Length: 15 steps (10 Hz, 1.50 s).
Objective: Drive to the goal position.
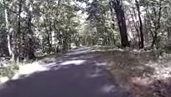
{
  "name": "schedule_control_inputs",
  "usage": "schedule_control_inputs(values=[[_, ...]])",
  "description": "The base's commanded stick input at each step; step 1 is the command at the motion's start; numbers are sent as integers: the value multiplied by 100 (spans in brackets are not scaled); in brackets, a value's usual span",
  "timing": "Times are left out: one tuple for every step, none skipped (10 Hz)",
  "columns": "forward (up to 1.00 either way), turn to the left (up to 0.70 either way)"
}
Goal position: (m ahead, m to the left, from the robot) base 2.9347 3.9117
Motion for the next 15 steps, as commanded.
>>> schedule_control_inputs(values=[[45,0],[45,0],[45,0],[45,0],[45,24],[45,27],[45,13],[45,0],[45,0],[45,0],[45,0],[45,0],[45,0],[45,0],[45,0]])
